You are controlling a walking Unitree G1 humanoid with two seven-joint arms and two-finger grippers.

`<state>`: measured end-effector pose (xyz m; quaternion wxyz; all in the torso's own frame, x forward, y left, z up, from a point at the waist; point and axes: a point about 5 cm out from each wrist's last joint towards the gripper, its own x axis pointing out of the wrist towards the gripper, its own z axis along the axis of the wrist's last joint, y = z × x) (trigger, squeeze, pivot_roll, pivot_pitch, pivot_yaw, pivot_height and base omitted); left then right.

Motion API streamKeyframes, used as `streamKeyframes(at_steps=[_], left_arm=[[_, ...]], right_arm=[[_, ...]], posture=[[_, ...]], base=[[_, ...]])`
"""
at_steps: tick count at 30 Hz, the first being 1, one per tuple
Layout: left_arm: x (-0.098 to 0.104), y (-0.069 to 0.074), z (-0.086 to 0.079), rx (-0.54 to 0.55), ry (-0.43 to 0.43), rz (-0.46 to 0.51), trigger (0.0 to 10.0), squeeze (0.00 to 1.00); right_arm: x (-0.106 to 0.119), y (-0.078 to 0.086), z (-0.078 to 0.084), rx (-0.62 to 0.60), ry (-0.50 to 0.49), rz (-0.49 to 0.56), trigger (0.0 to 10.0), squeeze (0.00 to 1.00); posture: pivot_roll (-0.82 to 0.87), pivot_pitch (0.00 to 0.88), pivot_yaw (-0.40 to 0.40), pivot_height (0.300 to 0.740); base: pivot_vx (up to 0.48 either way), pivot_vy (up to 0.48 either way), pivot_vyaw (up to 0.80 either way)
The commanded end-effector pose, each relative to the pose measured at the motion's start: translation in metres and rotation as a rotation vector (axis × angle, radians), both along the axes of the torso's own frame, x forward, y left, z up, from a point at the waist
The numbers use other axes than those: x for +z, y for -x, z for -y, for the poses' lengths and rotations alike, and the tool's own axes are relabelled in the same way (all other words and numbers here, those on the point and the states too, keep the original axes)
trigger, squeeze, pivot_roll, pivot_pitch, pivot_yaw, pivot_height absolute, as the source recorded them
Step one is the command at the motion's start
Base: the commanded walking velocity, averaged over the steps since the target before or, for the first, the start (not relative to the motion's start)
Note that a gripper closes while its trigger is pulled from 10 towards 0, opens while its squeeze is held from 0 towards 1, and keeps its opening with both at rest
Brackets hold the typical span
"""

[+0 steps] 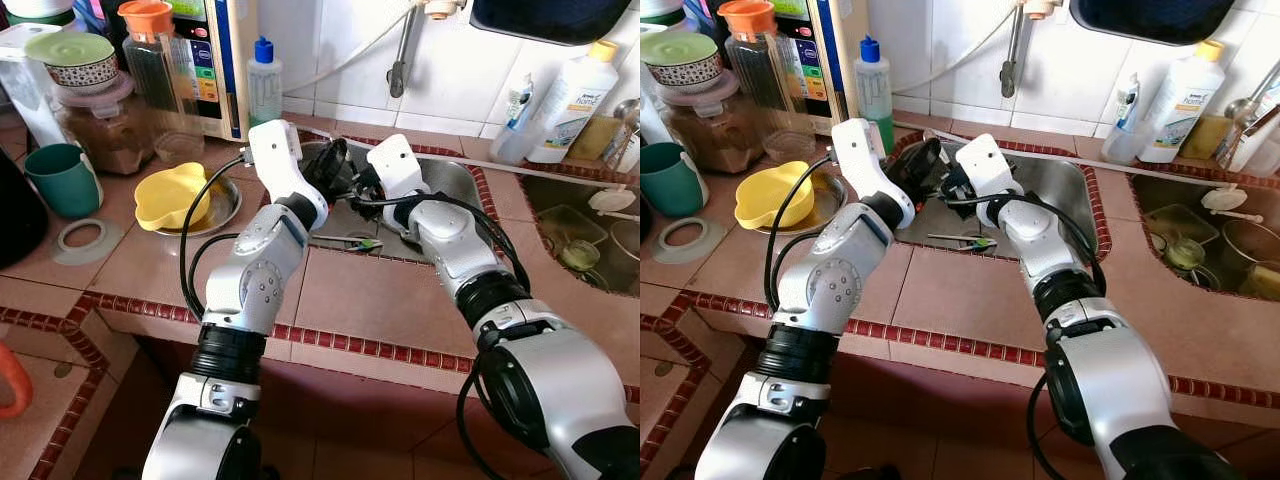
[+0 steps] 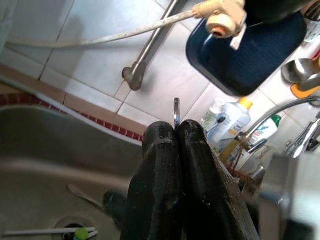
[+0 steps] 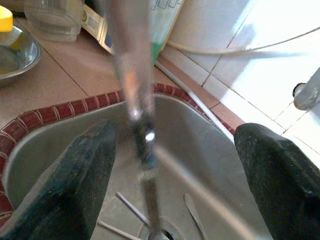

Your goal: Kitchen organization

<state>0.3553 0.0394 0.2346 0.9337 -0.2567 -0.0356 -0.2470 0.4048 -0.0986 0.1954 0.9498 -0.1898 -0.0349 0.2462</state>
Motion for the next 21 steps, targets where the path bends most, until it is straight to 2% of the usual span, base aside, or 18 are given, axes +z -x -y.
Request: streamKeyframes(at_steps=[1, 4, 5, 7, 8, 9, 15, 16, 17, 21], left_arm=[[0.0122, 0.0028, 0.0166, -0.046, 0.022, 0.032, 10.0, 0.00], [0.0122, 0.0026, 0.0163, -0.045, 0.022, 0.033, 10.0, 0.00], [0.0123, 0.0025, 0.0165, -0.046, 0.022, 0.034, 10.0, 0.00], [0.0124, 0.0025, 0.0166, -0.046, 0.022, 0.034, 10.0, 0.00], [0.0126, 0.0025, 0.0167, -0.046, 0.022, 0.035, 10.0, 0.00], [0.0130, 0.0024, 0.0172, -0.046, 0.022, 0.035, 10.0, 0.00], [0.0135, 0.0025, 0.0189, -0.048, 0.025, 0.035, 10.0, 0.00], [0.0136, 0.0023, 0.0190, -0.047, 0.026, 0.035, 10.0, 0.00], [0.0136, 0.0023, 0.0191, -0.046, 0.026, 0.035, 10.0, 0.00], [0.0135, 0.0019, 0.0193, -0.044, 0.028, 0.035, 10.0, 0.00]], right_arm=[[-0.0006, 0.0008, 0.0009, -0.002, -0.019, 0.007, 0.0, 0.00], [-0.0009, 0.0005, 0.0020, -0.012, -0.003, 0.009, 0.0, 0.00], [-0.0009, 0.0002, 0.0024, -0.017, 0.003, 0.009, 10.0, 0.00], [-0.0007, 0.0001, 0.0025, -0.019, 0.004, 0.010, 10.0, 0.00], [-0.0004, 0.0000, 0.0025, -0.020, 0.000, 0.010, 6.7, 0.00], [-0.0001, 0.0002, 0.0015, -0.012, -0.011, 0.008, 0.0, 0.00], [-0.0002, -0.0007, 0.0021, -0.038, -0.009, 0.007, 0.0, 0.00], [-0.0001, -0.0013, 0.0027, -0.047, -0.030, -0.005, 10.0, 0.69], [0.0007, -0.0016, 0.0029, -0.050, -0.041, -0.005, 10.0, 1.00], [0.0046, -0.0025, 0.0029, -0.057, -0.060, 0.005, 10.0, 1.00]], posture=[[0.02, 0.034, -0.021, 0.740], [0.02, 0.032, -0.022, 0.740], [0.02, 0.031, -0.022, 0.740], [0.02, 0.031, -0.022, 0.740], [0.02, 0.031, -0.022, 0.740], [0.02, 0.031, -0.022, 0.740], [0.02, 0.033, -0.025, 0.740], [0.02, 0.033, -0.025, 0.740], [0.02, 0.033, -0.026, 0.740], [0.02, 0.030, -0.030, 0.740]], base=[[0.000, 0.000, 0.00], [0.000, 0.000, 0.00], [0.000, 0.000, 0.00], [0.000, 0.000, 0.00], [0.000, 0.000, 0.00], [0.000, 0.000, 0.00], [0.000, 0.000, 0.00], [0.000, 0.000, 0.00], [0.000, 0.000, 0.00], [0.000, 0.000, 0.00]])
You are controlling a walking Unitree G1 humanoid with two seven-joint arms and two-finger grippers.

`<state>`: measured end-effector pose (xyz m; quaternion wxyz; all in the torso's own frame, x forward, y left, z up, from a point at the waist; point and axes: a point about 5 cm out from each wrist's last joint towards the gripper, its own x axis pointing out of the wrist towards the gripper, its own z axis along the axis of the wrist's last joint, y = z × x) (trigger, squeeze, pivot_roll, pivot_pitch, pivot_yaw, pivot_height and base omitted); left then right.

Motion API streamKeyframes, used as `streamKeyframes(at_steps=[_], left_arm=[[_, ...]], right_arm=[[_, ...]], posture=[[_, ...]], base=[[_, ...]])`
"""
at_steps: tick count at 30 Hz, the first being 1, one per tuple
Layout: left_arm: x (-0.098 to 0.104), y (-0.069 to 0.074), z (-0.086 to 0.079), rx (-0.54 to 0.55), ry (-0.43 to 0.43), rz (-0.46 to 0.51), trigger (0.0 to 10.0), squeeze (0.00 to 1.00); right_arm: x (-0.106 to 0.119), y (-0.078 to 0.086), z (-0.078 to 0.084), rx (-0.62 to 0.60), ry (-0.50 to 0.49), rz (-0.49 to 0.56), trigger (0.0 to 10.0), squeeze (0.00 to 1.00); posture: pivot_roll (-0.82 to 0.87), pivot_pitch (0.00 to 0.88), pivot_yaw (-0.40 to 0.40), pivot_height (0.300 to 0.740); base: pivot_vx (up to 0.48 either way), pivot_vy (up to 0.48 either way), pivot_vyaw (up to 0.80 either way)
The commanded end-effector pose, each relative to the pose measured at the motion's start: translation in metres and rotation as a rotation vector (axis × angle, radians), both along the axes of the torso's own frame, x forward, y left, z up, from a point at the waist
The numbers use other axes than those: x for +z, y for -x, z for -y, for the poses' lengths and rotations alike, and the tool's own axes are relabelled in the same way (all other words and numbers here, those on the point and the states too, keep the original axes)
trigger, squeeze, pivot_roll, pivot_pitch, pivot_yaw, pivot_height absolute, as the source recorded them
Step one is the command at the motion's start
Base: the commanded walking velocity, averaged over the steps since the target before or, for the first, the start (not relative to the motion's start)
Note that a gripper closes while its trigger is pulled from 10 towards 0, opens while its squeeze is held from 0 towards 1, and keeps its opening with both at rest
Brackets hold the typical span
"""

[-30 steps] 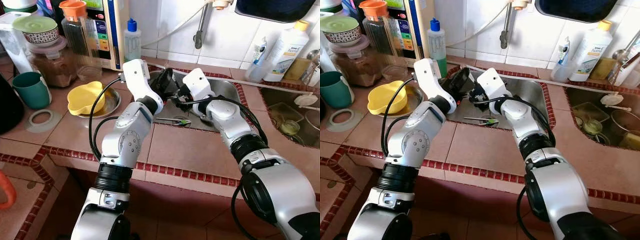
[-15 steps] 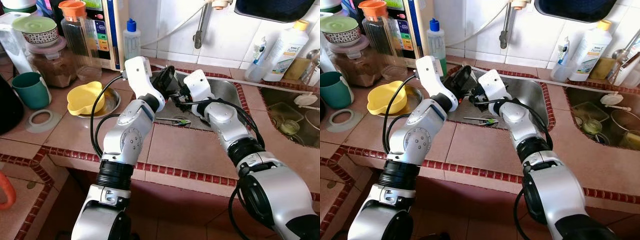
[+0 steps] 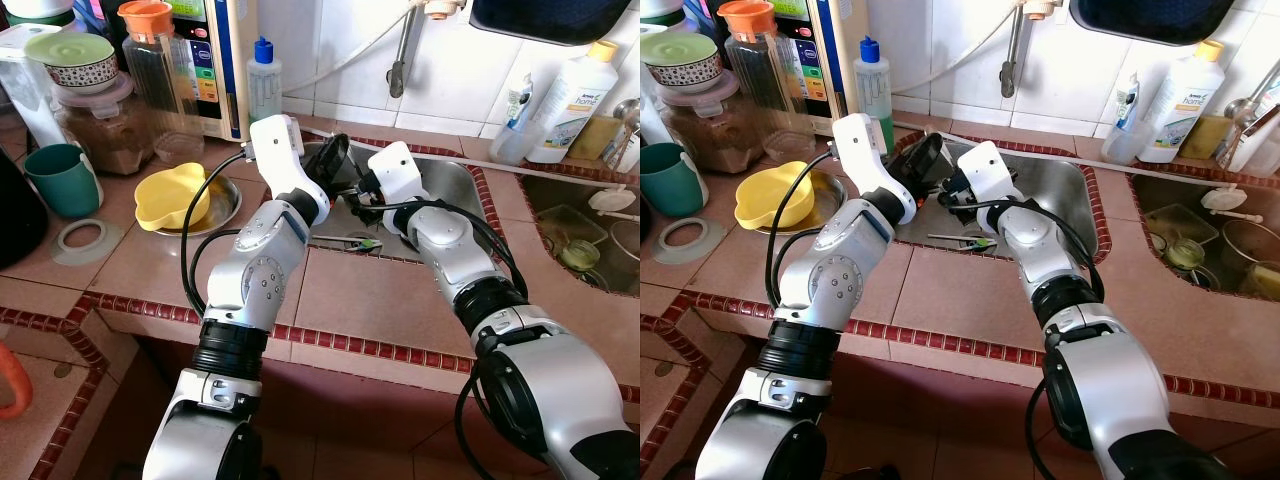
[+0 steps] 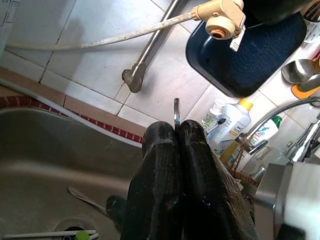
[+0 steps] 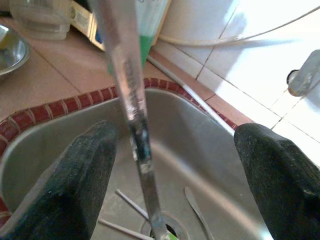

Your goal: Kitchen organization

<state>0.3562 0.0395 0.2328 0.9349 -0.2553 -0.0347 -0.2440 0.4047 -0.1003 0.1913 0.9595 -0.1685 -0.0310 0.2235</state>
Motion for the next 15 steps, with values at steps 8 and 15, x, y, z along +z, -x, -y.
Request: streamKeyframes(at_steps=[8, 15], left_arm=[[0.018, 0.001, 0.019, -0.037, 0.042, 0.042, 10.0, 0.00], [0.015, 0.003, 0.027, -0.050, 0.061, 0.028, 10.0, 0.00]], right_arm=[[0.016, -0.005, 0.004, -0.033, -0.060, 0.030, 10.0, 1.00], [0.005, -0.002, 0.000, -0.023, -0.072, -0.003, 0.0, 0.00]], posture=[[0.02, 0.024, -0.044, 0.740], [0.01, 0.026, -0.048, 0.740]], base=[[0.000, 0.000, 0.00], [0.000, 0.000, 0.00]])
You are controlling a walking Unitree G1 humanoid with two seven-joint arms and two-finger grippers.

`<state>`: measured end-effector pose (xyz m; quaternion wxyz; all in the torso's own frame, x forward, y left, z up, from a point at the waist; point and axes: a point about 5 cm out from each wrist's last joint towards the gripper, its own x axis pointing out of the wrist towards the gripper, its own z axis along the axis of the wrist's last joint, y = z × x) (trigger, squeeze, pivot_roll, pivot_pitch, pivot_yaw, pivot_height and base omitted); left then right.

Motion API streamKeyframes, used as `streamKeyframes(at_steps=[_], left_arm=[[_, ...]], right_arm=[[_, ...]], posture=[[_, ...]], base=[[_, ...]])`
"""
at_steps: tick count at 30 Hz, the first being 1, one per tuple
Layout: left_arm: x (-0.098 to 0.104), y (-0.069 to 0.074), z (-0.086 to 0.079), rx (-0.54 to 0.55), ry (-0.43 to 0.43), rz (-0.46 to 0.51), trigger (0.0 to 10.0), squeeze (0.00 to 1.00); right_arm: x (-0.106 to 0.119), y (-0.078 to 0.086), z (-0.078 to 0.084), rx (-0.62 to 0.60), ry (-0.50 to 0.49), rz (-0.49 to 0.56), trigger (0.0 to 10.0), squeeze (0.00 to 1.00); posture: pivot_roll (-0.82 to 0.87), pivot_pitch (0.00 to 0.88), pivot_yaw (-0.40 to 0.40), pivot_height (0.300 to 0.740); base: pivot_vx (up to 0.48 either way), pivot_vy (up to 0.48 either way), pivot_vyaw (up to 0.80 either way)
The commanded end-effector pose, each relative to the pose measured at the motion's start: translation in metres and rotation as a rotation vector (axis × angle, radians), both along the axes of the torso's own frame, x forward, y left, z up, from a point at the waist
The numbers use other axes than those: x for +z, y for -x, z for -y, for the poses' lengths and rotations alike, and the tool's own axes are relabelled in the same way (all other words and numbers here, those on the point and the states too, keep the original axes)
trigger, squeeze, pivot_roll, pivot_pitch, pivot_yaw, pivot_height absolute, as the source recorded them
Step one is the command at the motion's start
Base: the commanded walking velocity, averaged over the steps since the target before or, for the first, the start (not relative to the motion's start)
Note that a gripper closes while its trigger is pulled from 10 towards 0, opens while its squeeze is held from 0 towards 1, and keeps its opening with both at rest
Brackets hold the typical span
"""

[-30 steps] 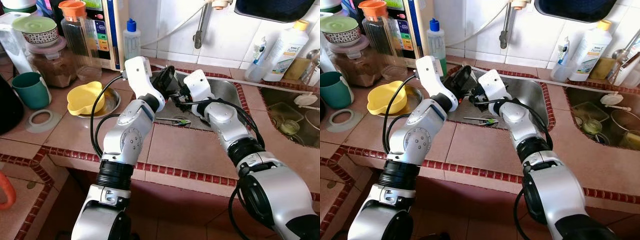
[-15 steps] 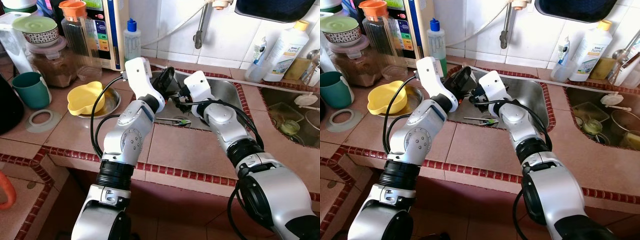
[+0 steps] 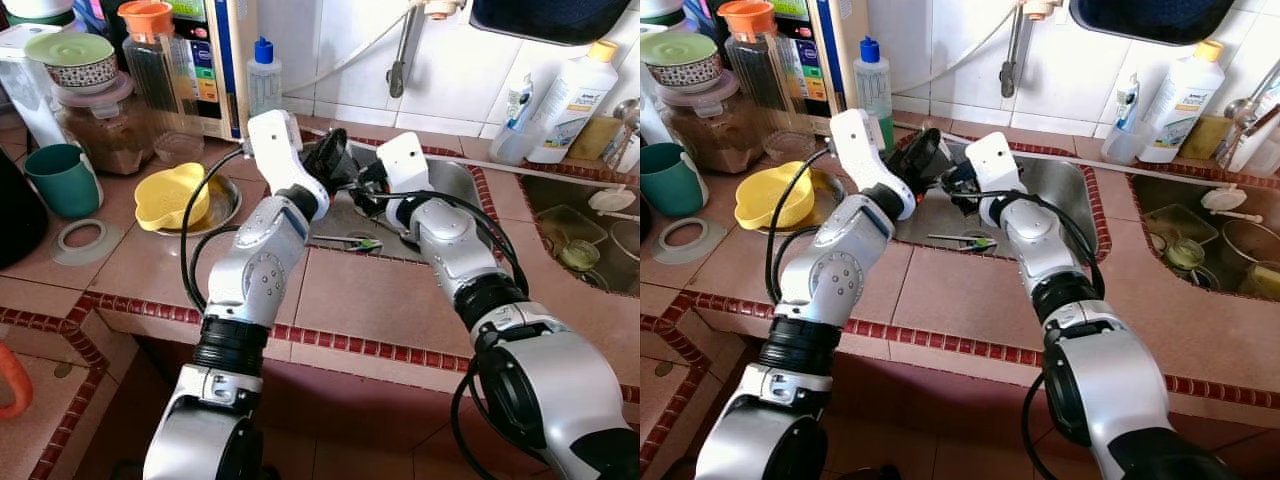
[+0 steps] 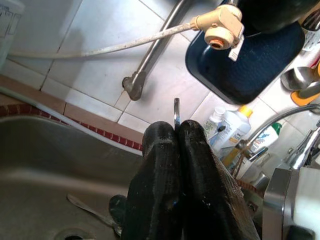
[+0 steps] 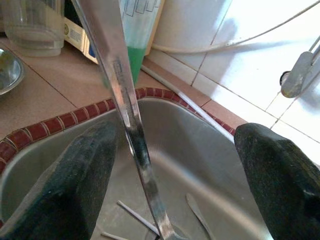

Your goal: Kitchen organization

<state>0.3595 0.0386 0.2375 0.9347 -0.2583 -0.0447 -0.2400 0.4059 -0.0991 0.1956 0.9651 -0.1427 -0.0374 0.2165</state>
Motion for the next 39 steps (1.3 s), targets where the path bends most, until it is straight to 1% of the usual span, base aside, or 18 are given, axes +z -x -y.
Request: streamKeyframes(at_steps=[1, 7, 8, 10, 11, 12, 13, 15, 17, 18, 19, 21, 24, 27, 29, 34, 35, 39], left_arm=[[0.011, 0.007, 0.027, -0.066, 0.052, 0.014, 10.0, 0.00], [0.013, 0.010, 0.035, -0.077, 0.066, 0.011, 10.0, 0.00], [0.013, 0.011, 0.037, -0.078, 0.067, 0.010, 10.0, 0.00], [0.012, 0.013, 0.039, -0.074, 0.071, 0.009, 10.0, 0.00], [0.012, 0.013, 0.039, -0.072, 0.071, 0.009, 10.0, 0.00], [0.012, 0.012, 0.037, -0.049, 0.072, 0.017, 10.0, 0.00], [0.012, 0.012, 0.036, -0.037, 0.072, 0.023, 10.0, 0.00], [0.015, 0.009, 0.028, 0.017, 0.067, 0.055, 10.0, 0.00], [0.020, 0.005, 0.016, 0.088, 0.050, 0.099, 10.0, 0.00], [0.024, 0.001, 0.006, 0.134, 0.059, 0.115, 10.0, 0.00], [0.024, -0.002, 0.000, 0.155, 0.068, 0.111, 10.0, 0.00], [0.023, -0.005, -0.007, 0.177, 0.064, 0.106, 10.0, 0.00], [0.021, -0.009, -0.013, 0.195, 0.058, 0.095, 10.0, 0.00], [0.021, -0.010, -0.016, 0.204, 0.052, 0.100, 10.0, 0.00], [0.021, -0.011, -0.020, 0.226, 0.037, 0.112, 10.0, 0.00], [0.019, -0.014, -0.024, 0.244, 0.028, 0.103, 10.0, 0.00], [0.019, -0.014, -0.024, 0.244, 0.028, 0.103, 10.0, 0.00], [0.016, -0.014, -0.028, 0.256, 0.019, 0.105, 10.0, 0.00]], right_arm=[[0.000, 0.000, 0.001, -0.011, -0.017, -0.008, 0.0, 0.00], [0.000, 0.000, -0.001, 0.001, -0.028, -0.004, 0.0, 0.00], [0.002, 0.000, -0.003, 0.009, -0.039, 0.002, 10.0, 0.00], [0.007, 0.000, -0.006, 0.029, -0.104, 0.011, 10.0, 0.00], [0.008, 0.000, -0.006, 0.032, -0.117, 0.011, 10.0, 0.00], [0.012, 0.000, -0.008, 0.046, -0.154, 0.026, 10.0, 0.00], [0.014, 0.000, -0.008, 0.050, -0.169, 0.037, 10.0, 0.00], [0.022, -0.001, -0.001, -0.008, -0.157, 0.107, 10.0, 0.00], [0.024, -0.003, 0.010, -0.082, -0.117, 0.135, 10.0, 0.00], [0.022, -0.003, 0.019, -0.108, -0.135, 0.124, 10.0, 0.00], [0.019, -0.003, 0.025, -0.113, -0.146, 0.107, 10.0, 0.00], [0.014, -0.002, 0.032, -0.117, -0.154, 0.088, 10.0, 0.00], [0.006, 0.001, 0.040, -0.104, -0.162, 0.070, 10.0, 0.00], [0.005, 0.003, 0.044, -0.100, -0.162, 0.075, 10.0, 0.00], [0.003, 0.005, 0.050, -0.096, -0.171, 0.076, 10.0, 0.00], [-0.004, 0.010, 0.058, -0.068, -0.178, 0.055, 10.0, 0.00], [-0.004, 0.010, 0.058, -0.068, -0.178, 0.055, 10.0, 0.00], [-0.005, 0.016, 0.070, -0.091, -0.209, 0.078, 10.0, 0.00]], posture=[[0.01, 0.025, -0.049, 0.740], [0.02, 0.024, -0.062, 0.740], [0.02, 0.023, -0.063, 0.740], [0.02, 0.023, -0.068, 0.740], [0.02, 0.023, -0.068, 0.740], [0.02, 0.024, -0.072, 0.740], [0.02, 0.024, -0.073, 0.740], [0.02, 0.025, -0.074, 0.740], [0.02, 0.025, -0.073, 0.740], [0.02, 0.026, -0.072, 0.740], [0.02, 0.026, -0.067, 0.740], [0.01, 0.027, -0.063, 0.740], [0.00, 0.024, -0.057, 0.740], [0.00, 0.023, -0.055, 0.740], [0.00, 0.022, -0.051, 0.740], [0.00, 0.017, -0.040, 0.740], [0.00, 0.017, -0.040, 0.740], [-0.01, 0.006, -0.023, 0.740]], base=[[0.000, 0.000, 0.00], [0.000, 0.000, 0.00], [0.000, 0.000, 0.00], [0.000, 0.000, 0.00], [0.000, 0.000, 0.00], [0.000, 0.000, 0.00], [0.000, 0.000, 0.00], [0.000, 0.000, 0.00], [0.000, 0.000, 0.00], [0.000, 0.000, 0.00], [0.000, 0.000, 0.00], [0.000, 0.000, 0.00], [0.000, 0.000, 0.00], [0.000, 0.000, 0.00], [0.000, 0.000, 0.00], [0.000, 0.000, 0.00], [0.000, 0.000, 0.00], [0.000, 0.000, 0.00]])
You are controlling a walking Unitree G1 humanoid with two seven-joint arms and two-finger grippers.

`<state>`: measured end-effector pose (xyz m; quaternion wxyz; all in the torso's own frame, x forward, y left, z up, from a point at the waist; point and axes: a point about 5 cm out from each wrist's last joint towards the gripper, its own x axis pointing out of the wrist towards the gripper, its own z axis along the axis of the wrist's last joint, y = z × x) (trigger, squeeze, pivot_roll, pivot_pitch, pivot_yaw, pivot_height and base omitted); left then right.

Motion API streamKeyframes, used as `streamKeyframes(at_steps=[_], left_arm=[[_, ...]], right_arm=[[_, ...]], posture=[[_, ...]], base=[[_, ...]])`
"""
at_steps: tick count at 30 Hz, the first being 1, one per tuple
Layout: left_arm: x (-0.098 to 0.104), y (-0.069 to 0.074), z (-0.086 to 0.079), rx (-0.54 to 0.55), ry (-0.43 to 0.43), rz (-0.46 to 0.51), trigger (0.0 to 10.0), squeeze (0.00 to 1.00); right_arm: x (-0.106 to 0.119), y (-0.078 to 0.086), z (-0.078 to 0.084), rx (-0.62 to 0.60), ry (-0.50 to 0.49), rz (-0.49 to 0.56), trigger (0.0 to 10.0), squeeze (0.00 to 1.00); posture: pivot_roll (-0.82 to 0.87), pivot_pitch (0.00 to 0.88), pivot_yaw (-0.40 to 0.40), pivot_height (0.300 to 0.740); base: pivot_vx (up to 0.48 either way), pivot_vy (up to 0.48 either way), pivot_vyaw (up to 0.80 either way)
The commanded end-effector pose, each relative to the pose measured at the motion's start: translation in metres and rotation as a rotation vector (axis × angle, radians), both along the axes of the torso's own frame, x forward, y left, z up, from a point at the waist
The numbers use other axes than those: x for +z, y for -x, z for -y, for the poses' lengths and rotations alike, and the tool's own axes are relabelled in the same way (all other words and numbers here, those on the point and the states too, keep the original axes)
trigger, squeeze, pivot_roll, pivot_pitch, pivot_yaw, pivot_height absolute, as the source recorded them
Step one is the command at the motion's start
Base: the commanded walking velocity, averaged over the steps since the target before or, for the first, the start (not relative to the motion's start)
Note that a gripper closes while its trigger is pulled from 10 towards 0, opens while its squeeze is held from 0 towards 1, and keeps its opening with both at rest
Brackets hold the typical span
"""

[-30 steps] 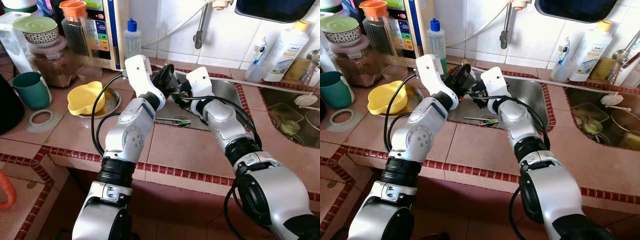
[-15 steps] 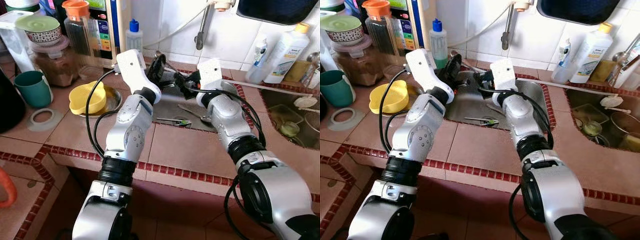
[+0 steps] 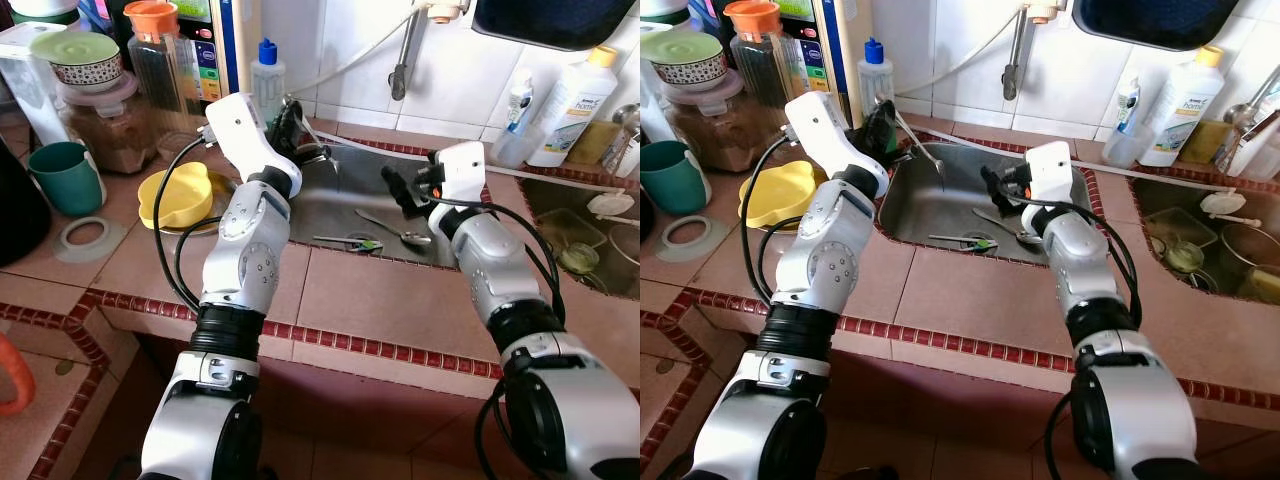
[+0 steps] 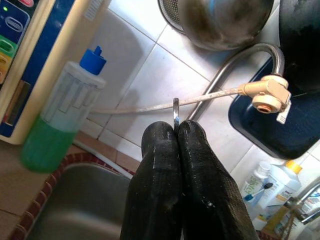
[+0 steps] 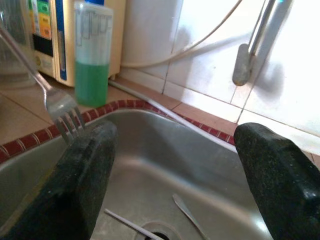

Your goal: Kitchen organization

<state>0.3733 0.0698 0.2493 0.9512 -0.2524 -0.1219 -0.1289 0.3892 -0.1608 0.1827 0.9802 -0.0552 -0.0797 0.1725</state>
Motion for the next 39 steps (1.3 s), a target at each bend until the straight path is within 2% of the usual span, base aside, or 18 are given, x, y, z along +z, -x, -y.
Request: streamKeyframes(at_steps=[1, 3, 4, 8, 10, 14, 16, 20, 22, 23, 24, 29, 30, 39], left_arm=[[0.002, 0.000, 0.001, 0.007, -0.013, 0.011, 10.0, 0.00], [-0.001, 0.001, -0.003, 0.013, -0.017, 0.009, 10.0, 0.00], [-0.002, 0.002, -0.006, 0.018, -0.028, 0.011, 10.0, 0.00], [-0.010, 0.007, -0.017, 0.036, -0.059, 0.006, 10.0, 0.00], [-0.019, 0.015, -0.023, 0.044, -0.121, 0.012, 10.0, 0.00], [-0.029, 0.021, -0.028, 0.046, -0.131, -0.017, 10.0, 0.00], [-0.031, 0.025, -0.031, 0.053, -0.169, -0.008, 10.0, 0.00], [-0.032, 0.027, -0.035, 0.059, -0.166, -0.009, 10.0, 0.00], [-0.034, 0.031, -0.038, 0.068, -0.176, -0.006, 10.0, 0.00], [-0.036, 0.033, -0.040, 0.071, -0.179, -0.007, 10.0, 0.00], [-0.037, 0.035, -0.041, 0.072, -0.184, -0.009, 10.0, 0.00], [-0.044, 0.046, -0.040, 0.051, -0.232, -0.011, 10.0, 0.00], [-0.047, 0.051, -0.039, 0.037, -0.266, -0.005, 10.0, 0.00], [-0.067, 0.069, -0.038, 0.003, -0.317, -0.053, 10.0, 0.00]], right_arm=[[0.008, 0.002, 0.012, -0.036, -0.017, 0.034, 10.0, 0.00], [0.007, 0.005, 0.017, -0.061, -0.037, 0.044, 10.0, 0.00], [0.007, 0.009, 0.020, -0.082, -0.063, 0.057, 0.0, 0.00], [0.004, 0.024, 0.029, -0.189, -0.132, 0.101, 0.0, 0.00], [0.003, 0.037, 0.032, -0.243, -0.171, 0.135, 0.0, 0.00], [0.001, 0.049, 0.030, -0.259, -0.193, 0.142, 0.0, 0.00], [-0.003, 0.052, 0.032, -0.280, -0.182, 0.129, 0.0, 0.00], [-0.003, 0.056, 0.032, -0.285, -0.176, 0.119, 0.0, 0.00], [0.000, 0.057, 0.033, -0.288, -0.120, 0.126, 0.0, 0.00], [0.004, 0.057, 0.034, -0.292, -0.084, 0.135, 3.1, 0.00], [0.007, 0.056, 0.035, -0.296, -0.049, 0.144, 9.8, 0.00], [0.015, 0.054, 0.041, -0.321, 0.013, 0.154, 10.0, 0.00], [0.017, 0.053, 0.042, -0.331, 0.019, 0.155, 10.0, 1.00], [0.014, 0.056, 0.038, -0.315, 0.018, 0.145, 10.0, 1.00]], posture=[[-0.01, 0.002, -0.014, 0.740], [-0.01, 0.000, -0.003, 0.740], [-0.02, 0.000, 0.008, 0.740], [-0.02, 0.000, 0.044, 0.740], [-0.02, 0.000, 0.063, 0.740], [-0.02, 0.000, 0.085, 0.740], [-0.02, 0.000, 0.097, 0.740], [-0.02, 0.000, 0.098, 0.740], [-0.02, 0.000, 0.095, 0.740], [-0.02, 0.000, 0.095, 0.740], [-0.02, 0.000, 0.094, 0.740], [-0.01, 0.000, 0.086, 0.740], [-0.01, 0.000, 0.088, 0.740], [0.00, 0.000, 0.087, 0.740]], base=[[0.000, 0.000, 0.00], [0.000, 0.000, 0.00], [0.000, 0.000, 0.00], [0.000, 0.000, 0.00], [0.000, 0.000, 0.00], [0.000, 0.000, 0.00], [0.000, 0.000, 0.00], [0.000, 0.000, 0.00], [0.000, 0.000, 0.00], [0.000, 0.000, 0.00], [0.000, 0.000, 0.00], [0.000, 0.000, 0.00], [0.000, 0.000, 0.00], [0.000, 0.000, 0.00]])
